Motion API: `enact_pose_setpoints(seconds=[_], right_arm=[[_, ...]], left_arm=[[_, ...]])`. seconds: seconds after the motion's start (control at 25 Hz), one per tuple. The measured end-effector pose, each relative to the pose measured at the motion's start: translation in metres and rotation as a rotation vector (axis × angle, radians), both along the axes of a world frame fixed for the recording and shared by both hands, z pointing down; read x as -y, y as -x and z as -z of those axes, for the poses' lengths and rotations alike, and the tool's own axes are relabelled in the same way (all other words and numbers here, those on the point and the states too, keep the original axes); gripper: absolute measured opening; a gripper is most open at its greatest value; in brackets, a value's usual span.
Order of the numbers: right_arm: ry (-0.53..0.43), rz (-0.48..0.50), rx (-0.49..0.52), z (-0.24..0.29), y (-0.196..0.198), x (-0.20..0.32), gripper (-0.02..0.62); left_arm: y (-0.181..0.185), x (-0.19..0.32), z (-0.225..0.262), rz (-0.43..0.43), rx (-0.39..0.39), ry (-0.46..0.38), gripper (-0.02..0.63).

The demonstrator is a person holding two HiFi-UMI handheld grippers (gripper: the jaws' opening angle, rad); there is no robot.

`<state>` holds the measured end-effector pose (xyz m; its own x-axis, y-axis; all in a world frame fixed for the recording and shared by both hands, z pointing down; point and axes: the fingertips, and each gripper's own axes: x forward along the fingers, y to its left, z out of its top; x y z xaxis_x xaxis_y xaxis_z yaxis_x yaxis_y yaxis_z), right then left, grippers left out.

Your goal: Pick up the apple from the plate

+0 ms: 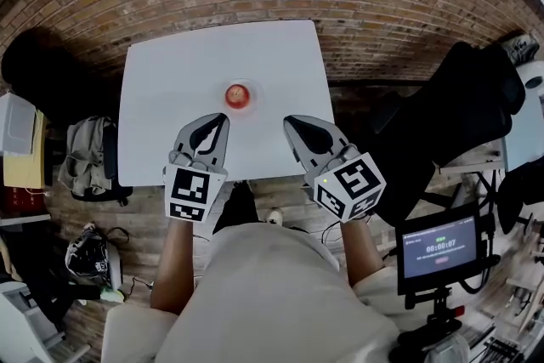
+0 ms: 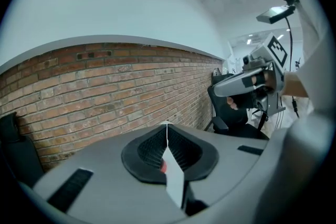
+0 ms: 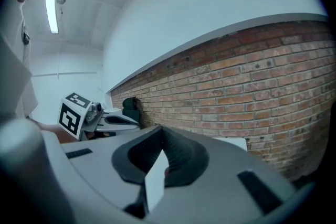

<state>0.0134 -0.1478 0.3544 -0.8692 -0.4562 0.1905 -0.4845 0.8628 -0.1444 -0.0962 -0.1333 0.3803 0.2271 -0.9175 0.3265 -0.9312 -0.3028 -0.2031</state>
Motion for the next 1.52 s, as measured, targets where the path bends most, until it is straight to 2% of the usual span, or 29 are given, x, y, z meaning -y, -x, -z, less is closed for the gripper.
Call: enact_pose_setpoints(seconds=[0.16,0.6,1.0,1.52], right_arm=[[0.031,-0.018,-0.008,-0.010,0.013,0.029,0.002],[0.095,-0.095,-0.032,-0.032,0.021,0.065,0.002],[0.149,-0.131,-0.074,-0.053,0.025,0.083,0.002],[0.223,-0.169,-0.093,-0.074,0.033,0.100,0.002]], left_arm=[[0.009,0.031,-0.016,-0.046,-0.005,0.054,0.008],[0.018,0.077,-0.060,-0.158,-0.001,0.173,0.065],[0.020,0.103,-0.099,-0.223,0.004,0.276,0.090],[0.025,0.120,-0.149,-0.312,0.057,0.407,0.139]])
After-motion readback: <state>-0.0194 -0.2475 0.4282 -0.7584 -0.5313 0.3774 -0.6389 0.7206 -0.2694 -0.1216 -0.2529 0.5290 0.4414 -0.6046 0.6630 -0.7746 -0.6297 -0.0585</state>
